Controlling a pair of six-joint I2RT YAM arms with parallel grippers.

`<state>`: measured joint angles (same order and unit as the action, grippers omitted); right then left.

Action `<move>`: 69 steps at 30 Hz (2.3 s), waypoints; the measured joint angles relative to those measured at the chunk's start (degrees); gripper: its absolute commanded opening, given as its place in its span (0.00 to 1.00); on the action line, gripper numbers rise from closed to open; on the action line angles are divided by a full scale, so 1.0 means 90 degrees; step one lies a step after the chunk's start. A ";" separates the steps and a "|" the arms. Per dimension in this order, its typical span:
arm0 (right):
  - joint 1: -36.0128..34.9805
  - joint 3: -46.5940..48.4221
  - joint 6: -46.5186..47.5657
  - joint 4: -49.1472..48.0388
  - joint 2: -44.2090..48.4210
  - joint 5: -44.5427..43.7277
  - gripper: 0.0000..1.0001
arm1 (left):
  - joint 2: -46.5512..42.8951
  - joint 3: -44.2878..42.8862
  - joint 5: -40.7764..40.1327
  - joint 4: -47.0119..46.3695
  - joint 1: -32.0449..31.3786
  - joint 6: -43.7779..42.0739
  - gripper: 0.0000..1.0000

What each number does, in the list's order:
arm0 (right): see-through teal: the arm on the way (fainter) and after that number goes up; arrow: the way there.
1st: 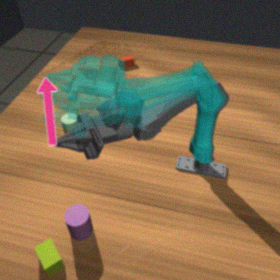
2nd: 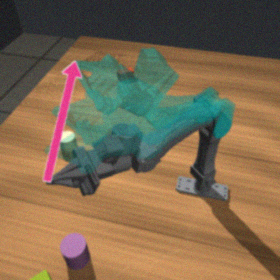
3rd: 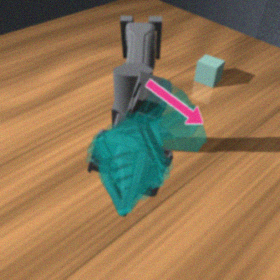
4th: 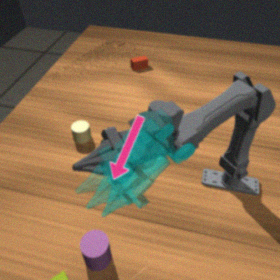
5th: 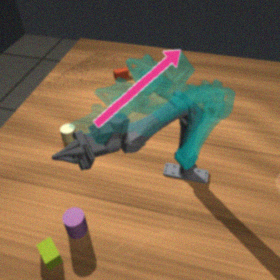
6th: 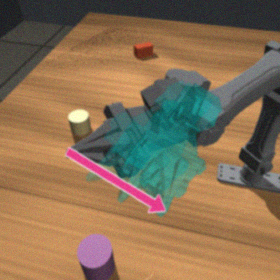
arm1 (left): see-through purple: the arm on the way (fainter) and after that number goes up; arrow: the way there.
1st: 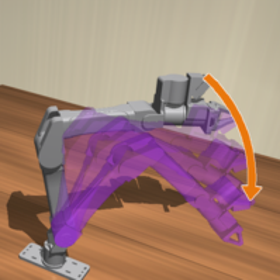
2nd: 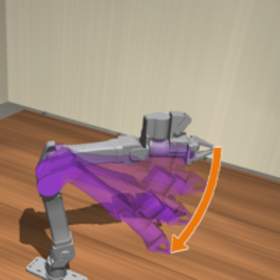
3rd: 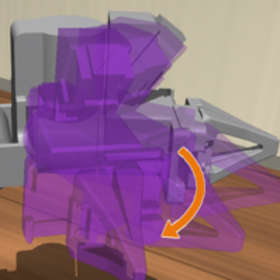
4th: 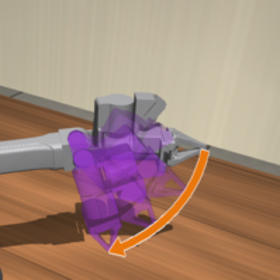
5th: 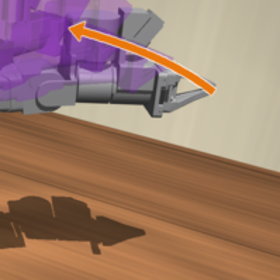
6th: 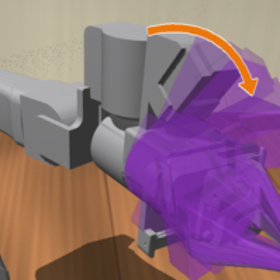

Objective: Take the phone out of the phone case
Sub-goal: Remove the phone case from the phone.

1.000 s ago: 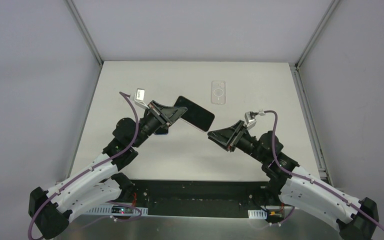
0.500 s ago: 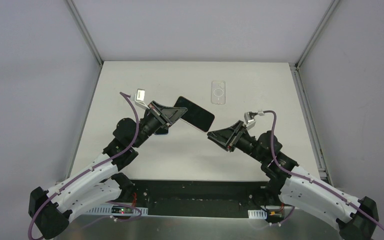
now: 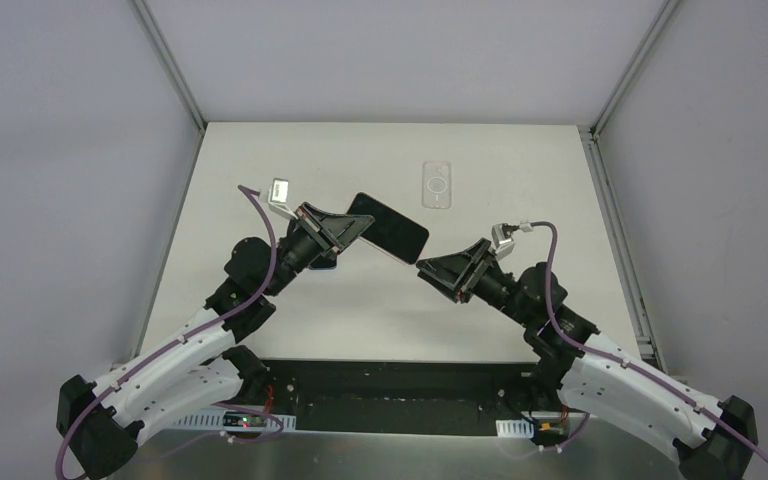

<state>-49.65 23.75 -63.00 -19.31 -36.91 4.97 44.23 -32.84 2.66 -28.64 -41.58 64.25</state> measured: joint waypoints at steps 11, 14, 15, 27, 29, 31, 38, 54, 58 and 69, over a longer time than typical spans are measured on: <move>0.0000 0.0002 -0.0002 0.0000 0.0032 -0.0007 0.42 | -0.0007 0.0000 0.0000 -0.0005 0.0000 0.0002 0.00; 0.0000 0.0000 -0.0002 0.0000 -0.0015 -0.0007 0.42 | -0.0012 0.0000 0.0002 -0.0012 0.0000 0.0002 0.00; 0.0000 0.0002 -0.0002 0.0000 -0.0024 -0.0007 0.42 | -0.0012 0.0000 0.0002 -0.0010 0.0000 0.0002 0.00; 0.0000 0.0002 0.0000 0.0000 -0.0068 -0.0010 0.49 | -0.0012 0.0000 0.0005 -0.0029 0.0000 0.0007 0.00; 0.0000 0.0002 0.0000 0.0002 -0.0066 -0.0015 0.50 | -0.0015 0.0000 0.0002 -0.0056 0.0000 0.0010 0.00; 0.0000 0.0000 -0.0002 0.0002 -0.0041 -0.0024 0.50 | -0.0032 0.0002 0.0000 -0.0073 0.0000 0.0007 0.00; 0.0000 0.0000 0.0007 0.0015 0.0291 -0.0083 0.50 | -0.0090 0.0090 -0.0007 -0.0095 0.0000 0.0005 0.00; 0.0000 0.0000 0.0027 0.0034 0.0068 -0.0087 0.44 | -0.0080 0.0095 -0.0002 -0.0097 0.0000 0.0007 0.00; 0.0000 0.0000 0.0029 0.0034 0.0032 -0.0070 0.44 | -0.0073 0.0095 0.0000 -0.0097 0.0000 0.0007 0.00; 0.0000 0.0000 0.0027 0.0032 -0.0036 -0.0070 0.44 | -0.0034 0.0095 0.0005 -0.0097 -0.0002 0.0010 0.00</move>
<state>-49.65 23.75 -62.76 -19.03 -37.23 4.34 43.92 -31.99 2.70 -29.52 -41.60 64.34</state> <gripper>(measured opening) 0.444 0.152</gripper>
